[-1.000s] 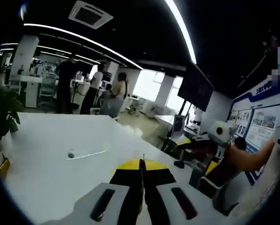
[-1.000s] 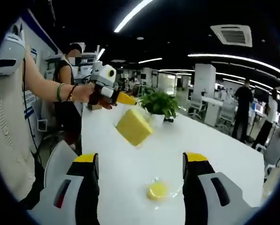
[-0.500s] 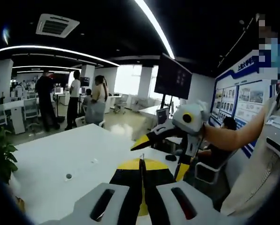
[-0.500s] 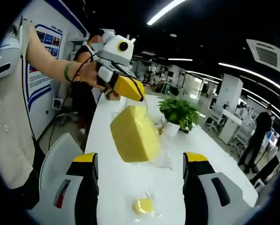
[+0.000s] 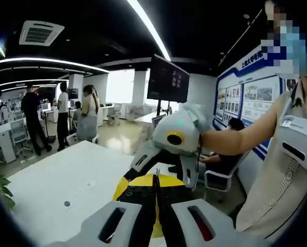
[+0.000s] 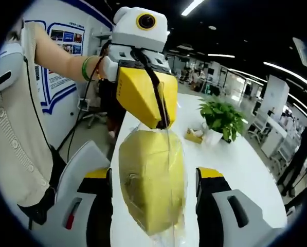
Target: Compare the silicone blocks by pressing each to a similar depth, holding the contact briefly, and releasing to observe deformation and rebound differences across the visible hardness samples.
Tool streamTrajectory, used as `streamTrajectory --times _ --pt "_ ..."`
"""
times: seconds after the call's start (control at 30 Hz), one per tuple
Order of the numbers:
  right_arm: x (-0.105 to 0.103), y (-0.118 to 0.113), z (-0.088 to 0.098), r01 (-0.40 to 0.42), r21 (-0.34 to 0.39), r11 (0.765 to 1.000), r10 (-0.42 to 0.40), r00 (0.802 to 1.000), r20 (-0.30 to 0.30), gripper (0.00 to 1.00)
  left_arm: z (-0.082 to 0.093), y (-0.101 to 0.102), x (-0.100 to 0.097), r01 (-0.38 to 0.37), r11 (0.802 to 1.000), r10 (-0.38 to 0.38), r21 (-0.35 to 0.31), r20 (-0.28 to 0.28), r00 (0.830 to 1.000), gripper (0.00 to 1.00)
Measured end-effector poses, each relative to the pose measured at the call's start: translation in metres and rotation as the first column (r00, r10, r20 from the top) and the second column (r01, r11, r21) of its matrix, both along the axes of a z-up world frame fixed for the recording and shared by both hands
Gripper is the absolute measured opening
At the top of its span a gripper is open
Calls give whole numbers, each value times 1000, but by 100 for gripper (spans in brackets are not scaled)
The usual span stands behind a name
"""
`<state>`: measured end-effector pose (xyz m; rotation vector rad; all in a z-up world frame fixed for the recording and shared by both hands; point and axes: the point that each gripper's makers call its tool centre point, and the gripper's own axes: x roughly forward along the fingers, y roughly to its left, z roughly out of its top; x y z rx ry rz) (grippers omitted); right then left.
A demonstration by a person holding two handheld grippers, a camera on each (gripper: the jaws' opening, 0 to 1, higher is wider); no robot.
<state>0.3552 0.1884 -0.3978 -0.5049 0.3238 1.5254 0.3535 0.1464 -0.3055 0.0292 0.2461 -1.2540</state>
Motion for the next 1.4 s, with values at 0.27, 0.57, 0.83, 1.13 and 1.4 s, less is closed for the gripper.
streamTrajectory --times 0.27,0.57,0.83,1.13,1.4 --pt "-4 7 -7 -20 -22 1000 19 1000 -19 45 7 4 -7 23 1000 -23 -4 37 999 0" --pt "-9 12 -5 -31 -32 999 31 1000 1 33 10 7 -18 32 1000 -32 0 57 998 0" --pt "-11 11 -1 -25 -47 999 27 999 37 21 13 8 -21 34 999 -34 0 78 996 0" --pt "-17 9 0 -15 -86 996 16 1000 5 13 16 9 -27 39 999 -39 7 106 994 0" --pt "-20 9 -1 -15 -106 994 18 1000 24 8 15 10 -30 42 999 -44 21 115 992 0"
